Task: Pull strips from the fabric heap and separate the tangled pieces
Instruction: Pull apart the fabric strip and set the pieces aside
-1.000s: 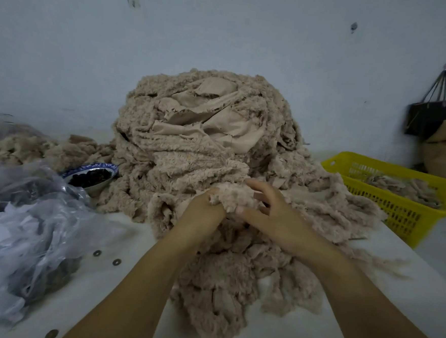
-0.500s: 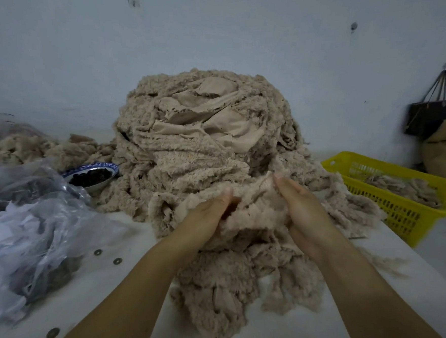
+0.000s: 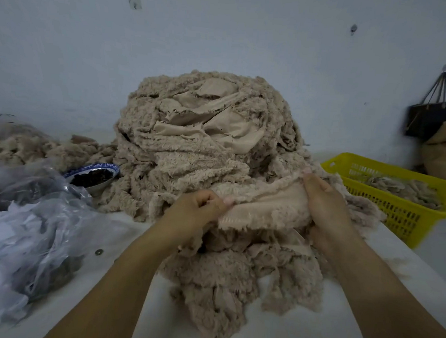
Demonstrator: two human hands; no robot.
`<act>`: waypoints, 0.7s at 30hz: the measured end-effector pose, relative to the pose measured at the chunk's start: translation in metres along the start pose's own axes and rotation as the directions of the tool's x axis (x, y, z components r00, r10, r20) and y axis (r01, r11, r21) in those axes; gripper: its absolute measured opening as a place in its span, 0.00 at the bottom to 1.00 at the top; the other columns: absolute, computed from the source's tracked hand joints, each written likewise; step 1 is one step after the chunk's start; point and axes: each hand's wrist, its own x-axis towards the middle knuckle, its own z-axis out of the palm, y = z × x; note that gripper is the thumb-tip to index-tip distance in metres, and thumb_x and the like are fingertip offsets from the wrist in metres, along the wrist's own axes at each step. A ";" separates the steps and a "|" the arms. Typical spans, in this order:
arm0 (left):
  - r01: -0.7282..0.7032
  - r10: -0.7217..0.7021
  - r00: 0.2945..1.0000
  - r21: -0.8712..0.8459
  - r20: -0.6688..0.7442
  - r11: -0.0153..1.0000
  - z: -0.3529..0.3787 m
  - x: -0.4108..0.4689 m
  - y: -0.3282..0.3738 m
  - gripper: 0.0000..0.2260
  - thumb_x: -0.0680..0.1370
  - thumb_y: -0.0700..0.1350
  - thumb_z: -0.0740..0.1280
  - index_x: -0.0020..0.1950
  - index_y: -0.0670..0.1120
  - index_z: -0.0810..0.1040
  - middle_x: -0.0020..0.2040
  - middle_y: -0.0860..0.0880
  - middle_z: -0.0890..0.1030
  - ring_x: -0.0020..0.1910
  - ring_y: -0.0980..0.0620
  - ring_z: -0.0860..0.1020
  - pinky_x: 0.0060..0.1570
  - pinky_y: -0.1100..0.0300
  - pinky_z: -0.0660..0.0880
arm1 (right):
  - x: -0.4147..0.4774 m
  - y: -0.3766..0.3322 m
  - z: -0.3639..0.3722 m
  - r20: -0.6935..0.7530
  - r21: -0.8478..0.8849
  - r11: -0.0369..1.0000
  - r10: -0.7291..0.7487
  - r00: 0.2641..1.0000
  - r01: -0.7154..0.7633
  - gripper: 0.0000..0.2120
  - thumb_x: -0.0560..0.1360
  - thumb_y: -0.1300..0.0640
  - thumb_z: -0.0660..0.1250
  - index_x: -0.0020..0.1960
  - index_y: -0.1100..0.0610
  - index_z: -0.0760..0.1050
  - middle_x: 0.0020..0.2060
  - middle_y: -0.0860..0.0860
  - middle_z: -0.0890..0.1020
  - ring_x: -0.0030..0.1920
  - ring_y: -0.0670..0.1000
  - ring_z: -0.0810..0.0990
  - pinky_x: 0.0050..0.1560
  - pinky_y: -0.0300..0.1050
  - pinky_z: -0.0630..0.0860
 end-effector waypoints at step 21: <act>-0.034 -0.052 0.974 -0.372 -0.219 0.928 0.004 0.008 0.015 0.11 0.83 0.54 0.63 0.54 0.52 0.83 0.48 0.57 0.86 0.45 0.57 0.83 0.40 0.67 0.77 | 0.021 -0.001 -0.018 -0.027 0.513 0.845 0.193 0.981 -0.152 0.11 0.83 0.50 0.62 0.58 0.57 0.75 0.39 0.51 0.80 0.34 0.45 0.82 0.33 0.35 0.78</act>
